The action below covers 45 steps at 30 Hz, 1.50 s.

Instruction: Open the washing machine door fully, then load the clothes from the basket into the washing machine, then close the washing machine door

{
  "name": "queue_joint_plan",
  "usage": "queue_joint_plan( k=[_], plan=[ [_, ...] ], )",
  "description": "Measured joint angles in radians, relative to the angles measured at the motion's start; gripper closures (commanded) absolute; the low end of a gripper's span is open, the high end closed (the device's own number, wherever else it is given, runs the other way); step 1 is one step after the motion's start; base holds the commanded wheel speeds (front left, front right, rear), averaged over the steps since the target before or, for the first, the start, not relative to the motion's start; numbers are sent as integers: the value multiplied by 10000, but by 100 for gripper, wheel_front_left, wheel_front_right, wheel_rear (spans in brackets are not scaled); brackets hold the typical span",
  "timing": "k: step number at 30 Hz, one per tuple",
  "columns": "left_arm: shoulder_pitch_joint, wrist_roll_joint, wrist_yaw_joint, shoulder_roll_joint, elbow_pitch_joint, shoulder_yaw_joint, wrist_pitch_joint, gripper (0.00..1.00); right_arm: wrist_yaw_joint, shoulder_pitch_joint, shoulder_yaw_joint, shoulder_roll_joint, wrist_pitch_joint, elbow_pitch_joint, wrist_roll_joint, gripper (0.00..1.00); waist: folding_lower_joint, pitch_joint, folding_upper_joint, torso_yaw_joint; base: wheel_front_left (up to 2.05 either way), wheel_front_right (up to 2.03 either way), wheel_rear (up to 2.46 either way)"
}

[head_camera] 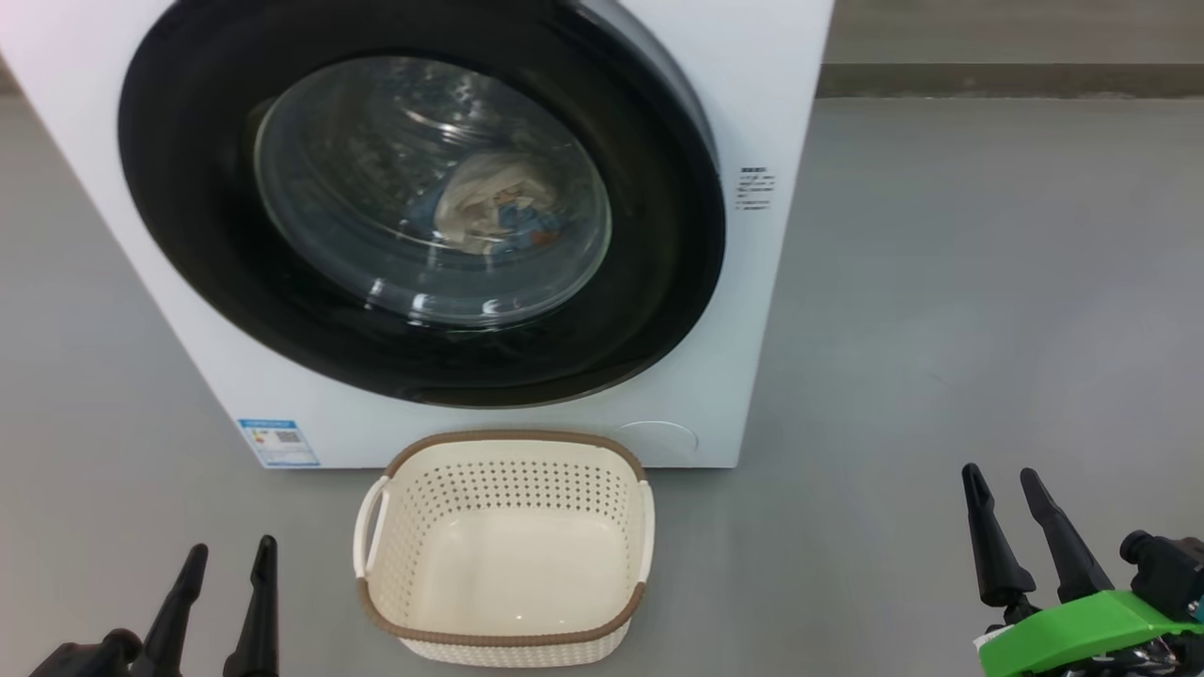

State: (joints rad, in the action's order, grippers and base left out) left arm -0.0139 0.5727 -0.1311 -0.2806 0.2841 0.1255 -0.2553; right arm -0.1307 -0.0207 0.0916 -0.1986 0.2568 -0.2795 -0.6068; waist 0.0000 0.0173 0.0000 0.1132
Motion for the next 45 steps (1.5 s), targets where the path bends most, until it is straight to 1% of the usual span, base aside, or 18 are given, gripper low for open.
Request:
queue_joint_plan(
  k=[9, 16, 41, 42, 45],
  plan=[
    [43, 0, -2, -61, 48, -151, 0, 0, 0, 329, -190, -27, 0, 98, 0, 0, 0, 94, 0, -711, 0, 0, 0],
    [206, 0, -2, -88, 84, -290, 0, 0, 0, 552, -355, -25, 0, 107, 4, 0, 0, 174, 0, -1002, 0, 0, 0],
    [206, -15, -2, -81, 92, -391, 0, 0, 0, 552, -362, -21, 0, 201, 17, 0, 0, 153, 0, -877, 0, 0, 0],
    [209, -15, 0, -48, 153, -374, 2, 100, 0, 553, -347, 10, -2, 128, -2, 100, 0, 152, 0, -876, 0, 0, 0],
    [344, -13, 0, 263, 451, -261, 6, 100, 0, 644, -274, 259, -4, -240, -12, 100, 0, 151, 0, -876, 0, 0, 0]
  ],
)
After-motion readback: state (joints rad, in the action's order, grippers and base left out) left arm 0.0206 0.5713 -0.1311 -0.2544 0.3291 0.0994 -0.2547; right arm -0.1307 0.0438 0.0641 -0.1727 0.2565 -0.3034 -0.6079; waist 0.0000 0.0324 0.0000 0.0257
